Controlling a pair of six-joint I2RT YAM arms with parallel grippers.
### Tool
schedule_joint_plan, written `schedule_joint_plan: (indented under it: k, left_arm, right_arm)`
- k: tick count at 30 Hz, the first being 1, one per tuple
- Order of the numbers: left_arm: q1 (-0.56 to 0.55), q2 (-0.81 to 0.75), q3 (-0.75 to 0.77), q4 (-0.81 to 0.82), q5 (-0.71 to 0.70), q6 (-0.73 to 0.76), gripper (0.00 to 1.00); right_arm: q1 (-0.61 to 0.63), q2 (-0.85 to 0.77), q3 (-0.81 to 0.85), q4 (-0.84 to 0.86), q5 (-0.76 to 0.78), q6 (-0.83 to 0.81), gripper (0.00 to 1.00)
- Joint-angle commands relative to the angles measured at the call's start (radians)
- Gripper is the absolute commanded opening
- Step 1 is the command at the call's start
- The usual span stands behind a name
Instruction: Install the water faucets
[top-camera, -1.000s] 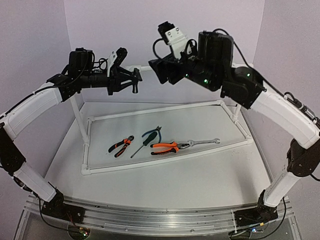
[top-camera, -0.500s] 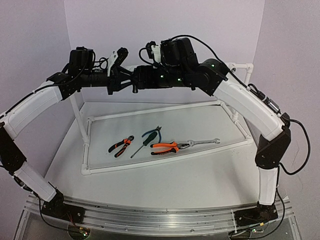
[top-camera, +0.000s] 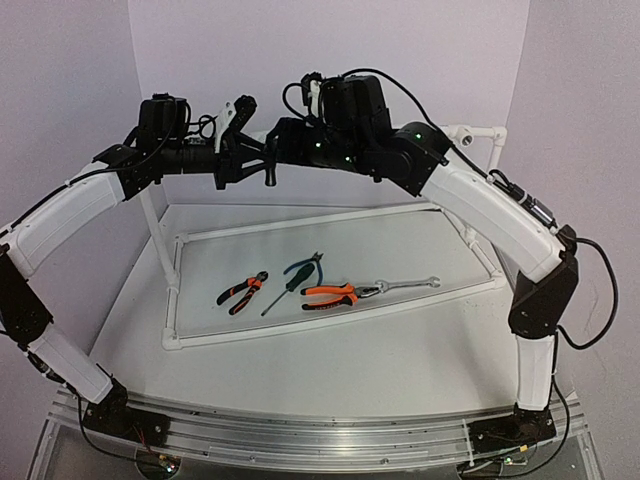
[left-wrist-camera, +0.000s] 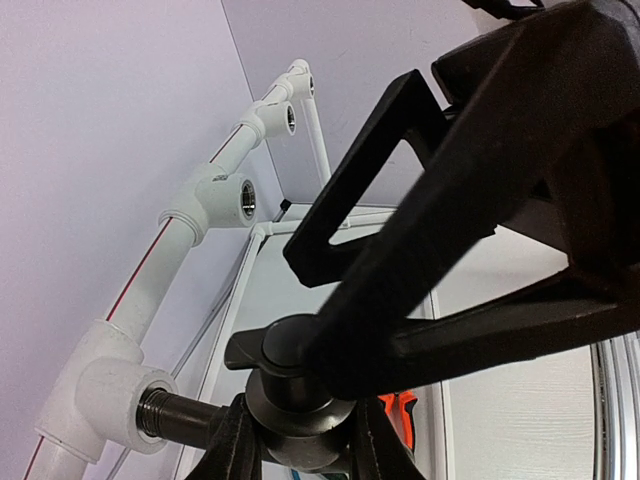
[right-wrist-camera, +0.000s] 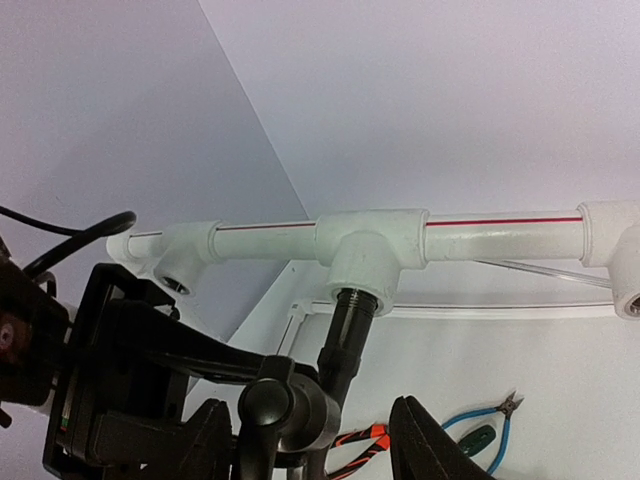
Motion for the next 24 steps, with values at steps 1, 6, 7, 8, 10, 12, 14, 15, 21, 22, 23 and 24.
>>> schedule_joint_plan:
  k: [1, 6, 7, 8, 10, 12, 14, 15, 21, 22, 23, 24]
  left_arm:
    - [0.000, 0.013, 0.025, 0.018, -0.029, 0.092, 0.00]
    - [0.000, 0.015, 0.026, 0.022, -0.030, 0.094, 0.00]
    - [0.000, 0.015, 0.025, 0.022, -0.030, 0.094, 0.00]
    - [0.000, 0.015, 0.025, 0.022, -0.030, 0.094, 0.00]
    - [0.000, 0.015, 0.025, 0.021, -0.029, 0.094, 0.00]
    - [0.000, 0.017, 0.025, 0.023, -0.027, 0.094, 0.00]
    - [0.000, 0.018, 0.025, 0.025, -0.027, 0.094, 0.00]
    - [0.000, 0.018, 0.025, 0.026, -0.028, 0.094, 0.00]
    - [-0.001, 0.015, 0.025, 0.024, -0.033, 0.095, 0.00]
    - [-0.001, 0.014, 0.024, 0.022, -0.033, 0.097, 0.00]
    - [-0.001, 0.014, 0.023, 0.021, -0.034, 0.098, 0.00]
    - [-0.001, 0.014, 0.022, 0.020, -0.034, 0.098, 0.00]
  right_arm:
    - [0.004, 0.035, 0.022, 0.089, 0.044, 0.004, 0.54]
    - [0.004, 0.057, 0.028, 0.093, 0.019, 0.017, 0.55]
    - [0.004, 0.061, 0.031, 0.094, 0.017, 0.021, 0.55]
    - [0.004, 0.063, 0.031, 0.095, 0.022, 0.026, 0.54]
    - [0.004, 0.066, 0.031, 0.102, 0.036, 0.030, 0.49]
    - [0.004, 0.071, 0.030, 0.114, 0.051, 0.032, 0.43]
    - [0.003, 0.076, 0.030, 0.120, 0.062, 0.042, 0.36]
    - [0.005, 0.078, 0.028, 0.123, 0.069, 0.047, 0.33]
    - [0.022, 0.081, 0.002, 0.129, 0.132, 0.072, 0.22]
    - [0.024, 0.082, -0.001, 0.131, 0.139, 0.078, 0.20]
    - [0.026, 0.083, -0.003, 0.133, 0.145, 0.083, 0.18]
    - [0.029, 0.085, -0.004, 0.133, 0.153, 0.093, 0.15]
